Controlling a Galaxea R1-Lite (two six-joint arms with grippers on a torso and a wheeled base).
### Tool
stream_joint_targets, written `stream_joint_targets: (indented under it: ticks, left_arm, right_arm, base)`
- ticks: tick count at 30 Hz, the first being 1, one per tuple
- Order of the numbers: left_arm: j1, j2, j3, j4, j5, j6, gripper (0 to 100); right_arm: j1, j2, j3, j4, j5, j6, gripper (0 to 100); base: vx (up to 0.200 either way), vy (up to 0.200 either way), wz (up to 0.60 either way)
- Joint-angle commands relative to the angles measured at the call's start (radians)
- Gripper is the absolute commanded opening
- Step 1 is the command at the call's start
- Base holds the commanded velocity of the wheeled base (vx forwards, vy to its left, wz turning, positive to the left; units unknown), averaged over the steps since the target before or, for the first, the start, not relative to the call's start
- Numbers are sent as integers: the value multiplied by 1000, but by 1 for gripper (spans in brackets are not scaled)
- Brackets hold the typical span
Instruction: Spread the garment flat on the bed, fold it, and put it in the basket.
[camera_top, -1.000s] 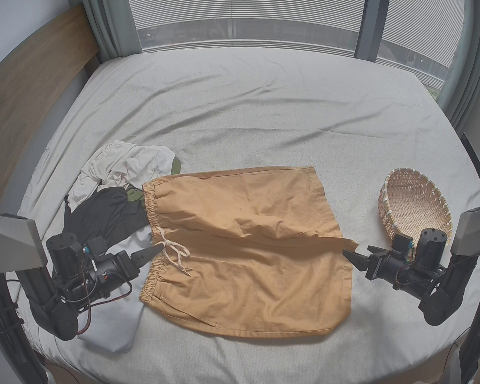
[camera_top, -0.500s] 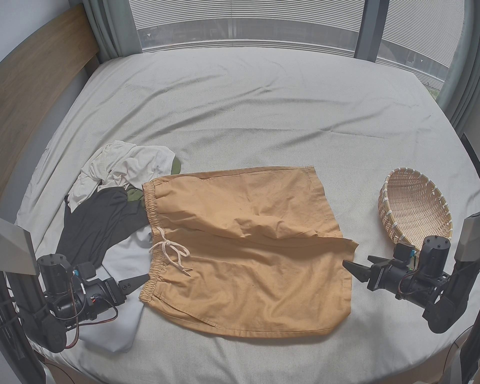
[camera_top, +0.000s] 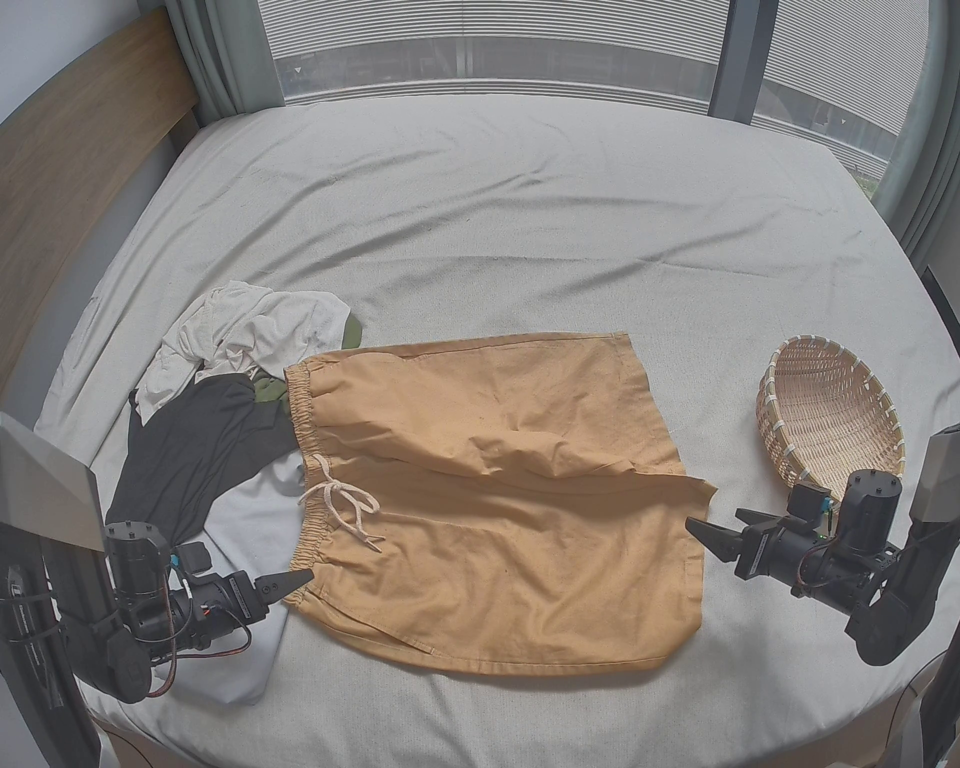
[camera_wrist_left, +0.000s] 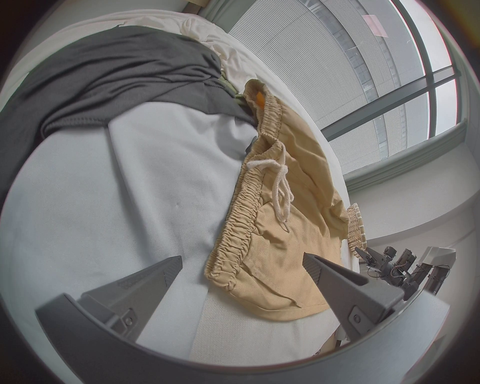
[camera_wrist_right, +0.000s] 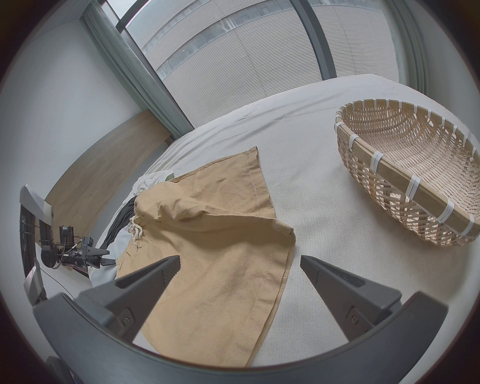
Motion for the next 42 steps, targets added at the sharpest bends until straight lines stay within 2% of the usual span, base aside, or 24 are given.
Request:
stream_joint_targets:
  ticks: [1, 4, 5, 16, 21, 27, 36, 42]
  left_arm:
    - [-4, 39, -22, 0, -2, -2, 100]
    - [-23, 43, -29, 0, -1, -5, 100]
    - [-26, 43, -34, 1, -1, -7, 0]
    - [-18, 10, -48, 0, -1, -5, 0]
    - [3, -44, -54, 0, -2, -20, 0]
    - [-16, -38, -49, 0, -1, -20, 0]
    - [-23, -39, -54, 0, 1, -20, 0]
    - [-24, -43, -57, 0, 1, -20, 0]
  right_arm:
    - [-1, 0, -1, 0, 0, 0, 100]
    - [-3, 0, -3, 0, 0, 0, 100]
    - [-3, 0, -1, 0, 0, 0, 100]
    - [9, 10, 45, 1, 9, 6, 100]
    - [26, 102, 85, 1, 98, 57, 100]
    - [45, 227, 85, 1, 97, 64, 100]
    - [144, 271, 86, 0, 100, 113, 100]
    - [203, 231, 90, -2, 103, 132, 100]
  base:
    - [0, 0, 0]
    - [0, 0, 0]
    - [0, 0, 0]
    - [0, 0, 0]
    - [0, 0, 0]
    - [0, 0, 0]
    - [0, 0, 0]
    - [0, 0, 0]
